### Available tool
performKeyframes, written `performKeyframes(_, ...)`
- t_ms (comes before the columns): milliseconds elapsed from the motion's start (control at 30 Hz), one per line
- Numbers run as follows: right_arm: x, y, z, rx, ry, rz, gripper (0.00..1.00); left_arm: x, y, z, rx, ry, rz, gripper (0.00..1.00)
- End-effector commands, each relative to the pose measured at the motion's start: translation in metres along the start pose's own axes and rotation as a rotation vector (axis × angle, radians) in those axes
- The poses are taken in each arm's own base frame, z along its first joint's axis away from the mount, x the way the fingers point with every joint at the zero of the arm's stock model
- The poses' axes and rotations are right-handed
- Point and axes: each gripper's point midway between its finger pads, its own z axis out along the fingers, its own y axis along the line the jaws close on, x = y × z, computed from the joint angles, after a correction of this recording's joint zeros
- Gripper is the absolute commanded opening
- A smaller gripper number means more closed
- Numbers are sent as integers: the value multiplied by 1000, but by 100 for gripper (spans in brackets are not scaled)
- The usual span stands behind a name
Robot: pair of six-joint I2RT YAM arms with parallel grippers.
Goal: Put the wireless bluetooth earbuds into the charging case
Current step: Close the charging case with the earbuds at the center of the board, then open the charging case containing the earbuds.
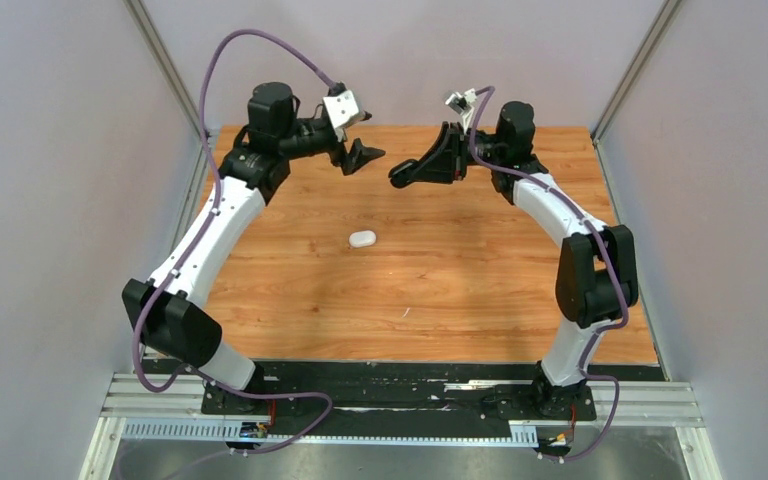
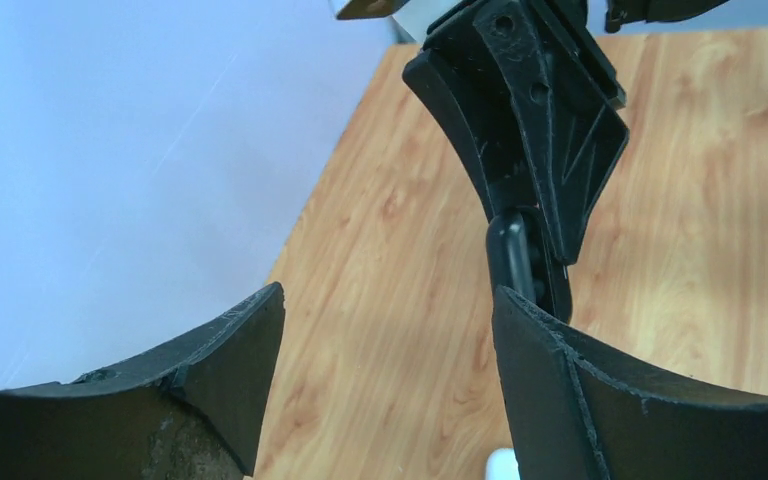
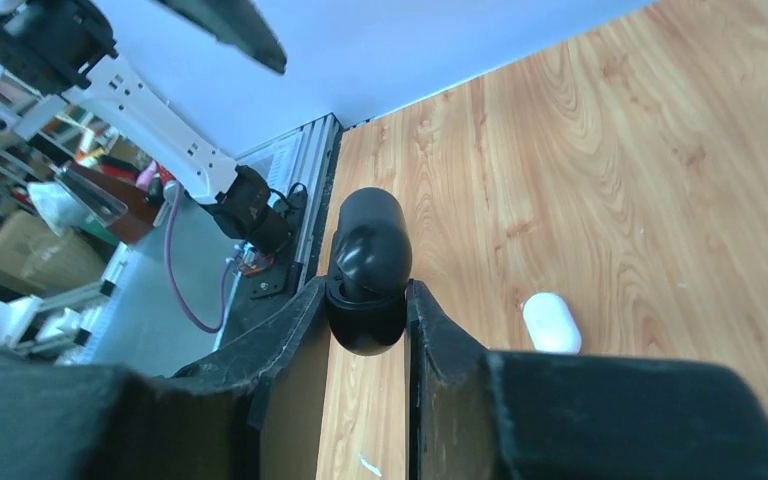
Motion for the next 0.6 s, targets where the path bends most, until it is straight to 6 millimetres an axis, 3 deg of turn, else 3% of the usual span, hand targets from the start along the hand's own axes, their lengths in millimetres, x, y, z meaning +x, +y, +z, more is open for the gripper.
performKeyframes(0, -21, 42, -4, -73, 17, -250, 0, -16, -44, -7, 258, -61, -196, 80)
performKeyframes(267, -24, 52, 9, -80, 15, -376, 0, -18, -61, 0, 397, -98, -305, 64)
performKeyframes(567, -21, 56, 16, -100, 32, -426, 0, -10, -47, 7, 305, -73, -312, 66)
